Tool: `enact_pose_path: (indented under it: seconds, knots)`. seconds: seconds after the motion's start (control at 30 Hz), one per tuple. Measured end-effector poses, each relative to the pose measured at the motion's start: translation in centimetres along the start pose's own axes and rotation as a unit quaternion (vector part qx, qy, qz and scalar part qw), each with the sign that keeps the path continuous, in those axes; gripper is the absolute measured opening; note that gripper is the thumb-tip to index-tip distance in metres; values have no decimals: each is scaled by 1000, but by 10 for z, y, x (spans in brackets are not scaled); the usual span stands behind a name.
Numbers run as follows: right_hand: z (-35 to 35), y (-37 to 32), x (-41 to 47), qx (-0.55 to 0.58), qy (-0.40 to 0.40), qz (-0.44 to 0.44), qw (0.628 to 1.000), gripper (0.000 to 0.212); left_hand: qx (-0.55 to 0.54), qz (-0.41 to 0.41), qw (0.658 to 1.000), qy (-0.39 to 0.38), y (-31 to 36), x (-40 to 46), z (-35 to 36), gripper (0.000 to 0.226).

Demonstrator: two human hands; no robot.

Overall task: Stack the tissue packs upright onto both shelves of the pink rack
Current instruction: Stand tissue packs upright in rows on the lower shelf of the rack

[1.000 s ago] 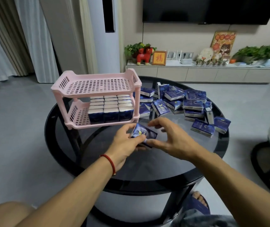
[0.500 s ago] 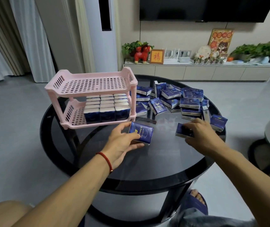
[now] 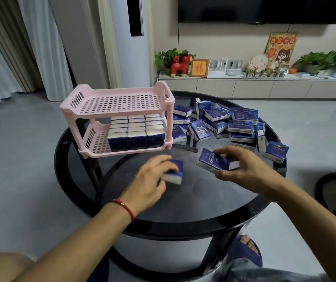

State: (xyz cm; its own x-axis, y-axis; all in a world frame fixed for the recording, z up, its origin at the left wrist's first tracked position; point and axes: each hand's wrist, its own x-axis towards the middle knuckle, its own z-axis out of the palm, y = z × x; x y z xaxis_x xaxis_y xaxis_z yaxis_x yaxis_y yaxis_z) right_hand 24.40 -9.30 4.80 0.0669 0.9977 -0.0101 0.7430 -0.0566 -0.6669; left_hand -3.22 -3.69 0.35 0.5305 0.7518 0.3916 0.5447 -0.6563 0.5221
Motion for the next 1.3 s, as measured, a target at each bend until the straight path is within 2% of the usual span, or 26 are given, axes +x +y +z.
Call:
enact_pose_path:
  seconds: [0.1, 0.2, 0.3, 0.47, 0.57, 0.67, 0.73, 0.8, 0.97, 1.1, 1.2, 1.3]
  knots:
    - [3, 2, 2, -17, -27, -21, 999, 63, -79, -89, 991, -54, -7, -12, -3, 69]
    - [2, -6, 3, -2, -56, -53, 997, 66, -153, -157, 975, -25, -6, -10, -10, 65]
    - [9, -23, 7, 9, -79, -99, 992, 67, -146, -237, 960, -31, -2, 2, -9, 72]
    - [43, -53, 27, -20, -96, -156, 983, 59, -138, -311, 940, -16, 2, 21, -3, 45]
    - [52, -65, 40, 2, -121, -125, 985, 53, -153, -311, 938, -6, 7, 21, -7, 32]
    - [62, -66, 47, -7, -142, -135, 981, 47, -194, -298, 935, -2, 8, 18, -6, 27]
    - [68, -61, 52, -39, -134, -154, 978, 45, -253, -292, 922, 20, 6, 15, -4, 36]
    - [69, -59, 53, -41, -123, -141, 981, 52, -305, -295, 905, 31, 5, 13, -5, 55]
    - [66, -64, 46, 77, -126, -91, 985, 81, -374, -264, 889, 19, 4, 3, -11, 78]
    - [69, -79, 40, 72, -88, -125, 986, 83, -322, -235, 917, -12, -5, -2, -28, 89]
    - [81, -98, 35, 56, -68, -192, 977, 78, -238, -196, 950, -41, -10, -8, -48, 78]
    - [97, -112, 35, 99, -79, -194, 973, 65, -235, -195, 952, -13, -19, -13, -70, 80]
